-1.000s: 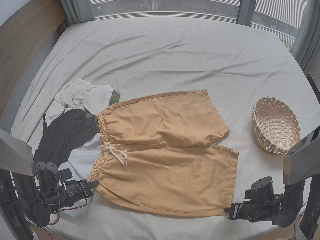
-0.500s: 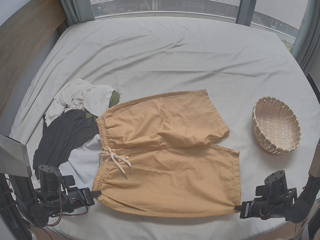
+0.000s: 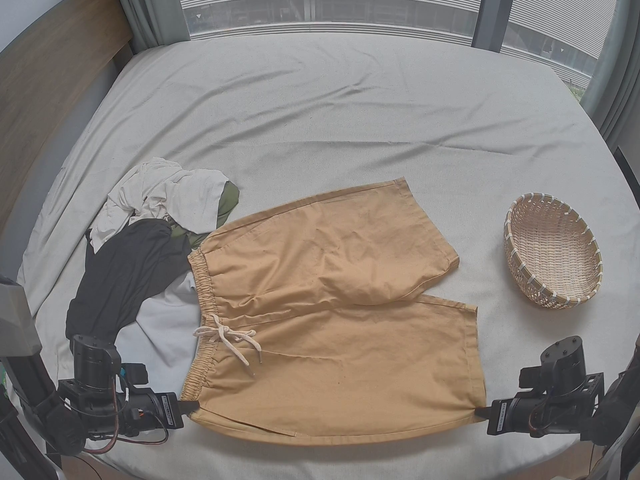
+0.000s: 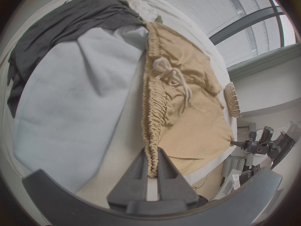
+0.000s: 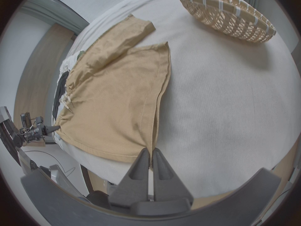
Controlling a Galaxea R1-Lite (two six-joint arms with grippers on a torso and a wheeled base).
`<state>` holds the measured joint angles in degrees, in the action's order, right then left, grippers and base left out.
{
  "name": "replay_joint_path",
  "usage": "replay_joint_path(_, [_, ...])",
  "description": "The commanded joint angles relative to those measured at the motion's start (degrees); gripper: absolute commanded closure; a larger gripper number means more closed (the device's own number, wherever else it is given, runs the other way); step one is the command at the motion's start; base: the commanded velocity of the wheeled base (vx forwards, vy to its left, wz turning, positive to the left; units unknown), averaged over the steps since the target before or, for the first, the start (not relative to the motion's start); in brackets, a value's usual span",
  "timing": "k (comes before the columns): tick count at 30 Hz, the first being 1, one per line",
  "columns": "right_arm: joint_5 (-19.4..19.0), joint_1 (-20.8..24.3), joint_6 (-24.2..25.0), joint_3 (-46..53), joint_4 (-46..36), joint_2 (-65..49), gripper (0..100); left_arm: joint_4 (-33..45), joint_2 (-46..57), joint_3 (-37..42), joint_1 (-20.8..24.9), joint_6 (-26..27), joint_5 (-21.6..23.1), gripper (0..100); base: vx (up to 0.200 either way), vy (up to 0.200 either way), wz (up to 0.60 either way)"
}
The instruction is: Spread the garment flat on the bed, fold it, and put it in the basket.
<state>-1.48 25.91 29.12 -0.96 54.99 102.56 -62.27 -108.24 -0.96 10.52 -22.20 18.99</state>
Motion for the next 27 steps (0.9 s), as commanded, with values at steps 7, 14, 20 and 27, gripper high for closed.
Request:
replay_joint_path(7, [-0.8,-6.0,0.1,-7.8,2.1,-15.5,100,-11.6,12.5,-0.2,-0.1,-9.0,1.2,100,0.000,0.000,0.00])
replay_joint_path(14, [-1.2,-5.9,0.4,-16.3,0.0,-15.8,100,-18.9,12.0,-0.8,-0.1,-14.3,0.8,100,0.000,0.000,0.00])
replay_joint_path(20, [-2.7,-6.0,2.8,-22.4,-3.9,-15.5,100,-19.6,11.6,-2.6,-0.1,-15.7,0.0,100,0.000,0.000,0.00])
replay_joint_path(27, [-3.9,-6.9,3.4,-29.5,-8.6,-13.5,100,-19.6,10.1,-6.5,-0.1,-18.8,-2.6,100,0.000,0.000,0.00])
